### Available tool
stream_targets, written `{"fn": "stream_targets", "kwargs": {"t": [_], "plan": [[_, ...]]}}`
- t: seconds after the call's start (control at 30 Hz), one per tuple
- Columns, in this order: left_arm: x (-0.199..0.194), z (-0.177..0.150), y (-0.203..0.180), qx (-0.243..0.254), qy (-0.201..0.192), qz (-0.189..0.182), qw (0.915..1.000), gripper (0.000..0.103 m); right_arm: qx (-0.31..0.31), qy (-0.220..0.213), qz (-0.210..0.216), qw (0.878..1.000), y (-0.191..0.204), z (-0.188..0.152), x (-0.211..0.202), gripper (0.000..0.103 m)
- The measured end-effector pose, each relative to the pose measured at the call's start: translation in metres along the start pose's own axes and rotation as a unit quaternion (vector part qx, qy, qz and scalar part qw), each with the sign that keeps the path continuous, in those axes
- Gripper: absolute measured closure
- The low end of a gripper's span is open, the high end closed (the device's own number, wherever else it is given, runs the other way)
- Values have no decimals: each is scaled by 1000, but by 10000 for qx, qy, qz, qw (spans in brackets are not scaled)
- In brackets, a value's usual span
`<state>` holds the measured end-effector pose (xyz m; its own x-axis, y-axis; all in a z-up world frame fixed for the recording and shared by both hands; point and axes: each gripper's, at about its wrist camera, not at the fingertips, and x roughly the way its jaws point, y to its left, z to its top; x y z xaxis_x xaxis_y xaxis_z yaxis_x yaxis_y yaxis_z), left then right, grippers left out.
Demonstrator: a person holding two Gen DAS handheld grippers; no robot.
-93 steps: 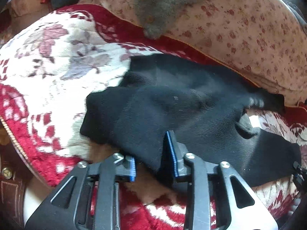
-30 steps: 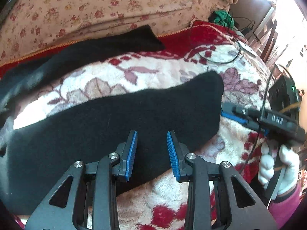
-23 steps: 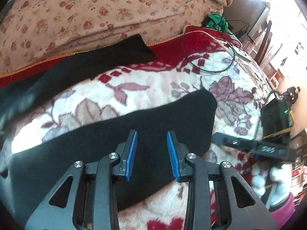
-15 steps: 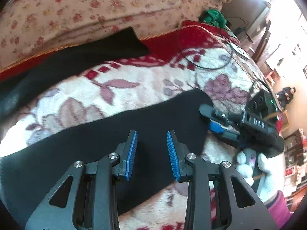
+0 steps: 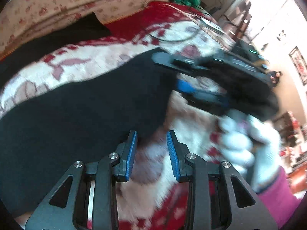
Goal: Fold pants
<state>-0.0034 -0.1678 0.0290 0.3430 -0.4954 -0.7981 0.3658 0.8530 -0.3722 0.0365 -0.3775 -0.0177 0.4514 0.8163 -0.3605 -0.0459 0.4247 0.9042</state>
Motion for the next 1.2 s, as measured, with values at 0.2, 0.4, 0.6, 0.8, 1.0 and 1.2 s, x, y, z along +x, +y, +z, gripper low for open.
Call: {"fn": "stream_targets", "kwargs": {"t": [0.2,0.4,0.6,0.8,1.0,1.2], "plan": [[13,18,1,6,-42,-110,9999,73,180,127,457,9987,13,-1,-14,66],[20,21,-4,-140,124,-502,9986,73,5,-229,-149,9996,18,-1,-38,66],[-10,9,9,-284,-56,-455,9985,73,-645,-498,-1335,9877,39,1,-47,66],[-56,-2,52,-701,-392,110,9967,70,-1212,-172,-1413,9824,73,3,-9,61],[-99,-16,121,-1193,-537,737,9887,63,-1367,288,-1345,9810,82,-3,41,59],[-140,-14,191,-1410,-652,1460,9770,63,-1653,473,-1636,9714,88,13,80,56]]}}
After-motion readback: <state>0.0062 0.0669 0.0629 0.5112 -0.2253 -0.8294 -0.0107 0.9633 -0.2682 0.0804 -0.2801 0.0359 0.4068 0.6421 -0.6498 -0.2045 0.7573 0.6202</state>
